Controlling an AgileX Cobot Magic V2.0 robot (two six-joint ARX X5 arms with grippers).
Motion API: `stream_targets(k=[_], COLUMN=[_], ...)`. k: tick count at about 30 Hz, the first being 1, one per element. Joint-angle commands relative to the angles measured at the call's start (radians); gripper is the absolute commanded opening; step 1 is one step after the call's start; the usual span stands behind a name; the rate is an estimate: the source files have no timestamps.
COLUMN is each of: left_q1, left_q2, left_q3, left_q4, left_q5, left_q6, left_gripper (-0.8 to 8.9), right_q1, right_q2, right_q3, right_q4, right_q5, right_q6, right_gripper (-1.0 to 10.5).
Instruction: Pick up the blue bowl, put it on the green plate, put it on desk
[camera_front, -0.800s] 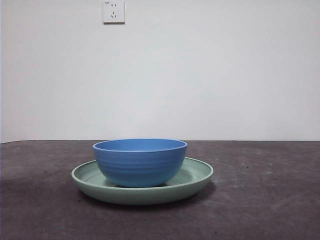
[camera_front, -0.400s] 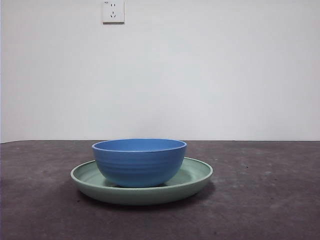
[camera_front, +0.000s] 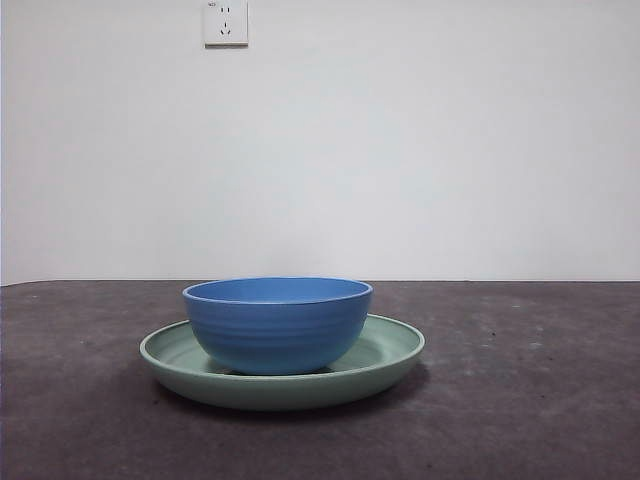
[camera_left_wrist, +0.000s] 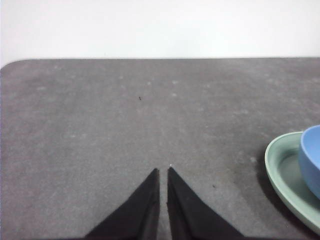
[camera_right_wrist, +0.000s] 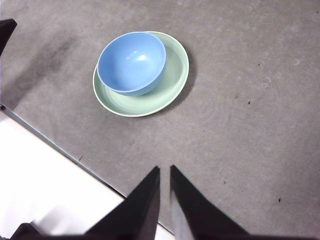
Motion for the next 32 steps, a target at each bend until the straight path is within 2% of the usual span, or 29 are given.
stream_targets(k=[1, 8, 14, 32], left_q1=[0.004, 0.026, 0.027, 0.027], left_q2=[-0.001, -0.001, -0.001, -0.001], left_q3=[-0.021, -0.021, -0.021, -0.021], left_q4=[-0.010, -0.018, -0.021, -0.020], left_q5=[-0.006, -0.009, -0.052, -0.051], left_q6=[0.004, 0.003, -0.002, -0.002], left_gripper=[0.27, 0.27, 0.26, 0.26], right_q1=[0.006, 0.006, 0.006, 0.006], right_q2=[0.006, 0.006, 0.006, 0.006], right_q3=[0.016, 0.016, 0.016, 0.016], right_q4=[0.011, 0.011, 0.011, 0.011], right_q5=[0.000, 0.000, 0.000, 0.000], right_q6=[-0.008, -0.008, -0.008, -0.008], right_gripper=[0.3, 0.3, 0.3, 0.3])
